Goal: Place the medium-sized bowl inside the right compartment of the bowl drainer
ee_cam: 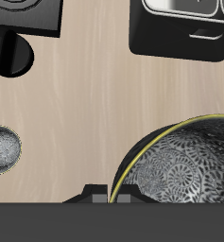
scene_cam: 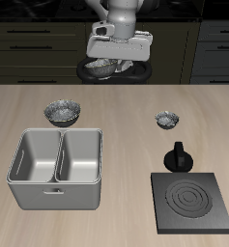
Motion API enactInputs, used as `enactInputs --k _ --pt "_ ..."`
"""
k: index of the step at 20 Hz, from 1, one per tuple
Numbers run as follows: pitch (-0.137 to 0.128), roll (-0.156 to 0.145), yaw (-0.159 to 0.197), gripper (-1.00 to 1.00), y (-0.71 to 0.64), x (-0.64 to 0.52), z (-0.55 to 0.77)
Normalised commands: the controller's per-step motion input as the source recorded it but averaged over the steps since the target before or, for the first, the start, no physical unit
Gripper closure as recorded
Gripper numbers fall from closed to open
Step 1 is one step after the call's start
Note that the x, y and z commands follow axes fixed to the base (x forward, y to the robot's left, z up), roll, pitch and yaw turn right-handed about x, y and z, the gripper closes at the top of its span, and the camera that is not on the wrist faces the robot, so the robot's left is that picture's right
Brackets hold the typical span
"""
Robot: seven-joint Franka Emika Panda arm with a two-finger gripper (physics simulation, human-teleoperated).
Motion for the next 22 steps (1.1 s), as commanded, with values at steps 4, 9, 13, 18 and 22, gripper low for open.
enactInputs --k 4,9,13,18,22 --pt "0.070 -0.006 -0.025 1.00 -0.26 0.21 0.15" --pt "0.018 -0.062 -0.011 1.00 -0.43 0.27 0.40" --pt "0.036 -0.005 -0.005 1.00 -0.25 0.18 0.22" --pt "0.045 0.012 -0.026 1.00 -0.36 0.28 0.39" --pt "0.002 0.016 -0.010 1.00 -0.18 0.26 0.15"
